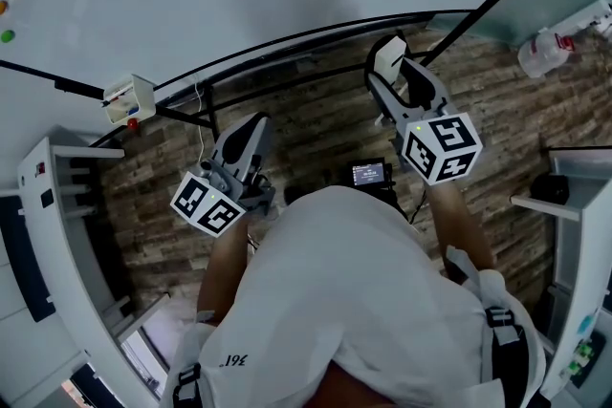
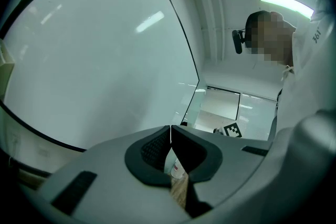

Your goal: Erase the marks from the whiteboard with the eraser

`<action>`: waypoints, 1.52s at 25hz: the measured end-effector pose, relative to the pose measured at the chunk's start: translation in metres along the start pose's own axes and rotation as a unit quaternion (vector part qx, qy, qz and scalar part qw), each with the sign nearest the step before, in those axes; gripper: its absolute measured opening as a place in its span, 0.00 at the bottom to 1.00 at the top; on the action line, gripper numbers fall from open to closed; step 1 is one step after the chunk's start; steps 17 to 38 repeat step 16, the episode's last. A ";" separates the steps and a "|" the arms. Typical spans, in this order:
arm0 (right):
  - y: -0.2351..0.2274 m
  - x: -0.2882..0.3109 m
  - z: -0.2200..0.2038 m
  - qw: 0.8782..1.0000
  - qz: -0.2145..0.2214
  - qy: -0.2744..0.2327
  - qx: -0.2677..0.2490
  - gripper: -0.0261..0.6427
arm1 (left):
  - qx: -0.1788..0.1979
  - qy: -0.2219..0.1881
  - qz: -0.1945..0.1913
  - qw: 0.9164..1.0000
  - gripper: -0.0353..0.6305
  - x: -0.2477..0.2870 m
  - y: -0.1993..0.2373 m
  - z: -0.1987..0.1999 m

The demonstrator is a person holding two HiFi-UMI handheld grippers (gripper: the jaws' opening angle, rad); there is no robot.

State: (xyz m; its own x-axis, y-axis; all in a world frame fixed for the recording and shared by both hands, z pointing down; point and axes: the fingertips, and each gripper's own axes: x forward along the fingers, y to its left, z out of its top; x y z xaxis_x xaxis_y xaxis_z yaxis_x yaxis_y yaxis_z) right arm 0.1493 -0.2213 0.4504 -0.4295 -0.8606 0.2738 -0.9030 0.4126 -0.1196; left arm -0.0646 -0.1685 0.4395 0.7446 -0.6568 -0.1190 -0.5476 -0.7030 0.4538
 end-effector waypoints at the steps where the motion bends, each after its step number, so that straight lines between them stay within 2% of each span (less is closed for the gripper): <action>1: 0.000 0.000 0.000 1.000 0.000 0.000 0.000 0.41 | 0.000 0.001 0.000 1.000 0.06 0.000 0.000 0.000; 10: 0.004 -0.002 -0.001 1.000 0.003 0.004 -0.002 0.41 | -0.002 0.006 -0.004 1.000 0.06 0.000 -0.004 -0.001; 16: -0.002 0.000 0.014 1.000 0.001 -0.016 -0.020 0.41 | 0.010 0.000 -0.018 1.000 0.06 0.014 -0.005 0.003; 38: -0.002 0.000 0.014 1.000 0.001 -0.016 -0.020 0.41 | 0.010 0.000 -0.018 1.000 0.06 0.014 -0.005 0.003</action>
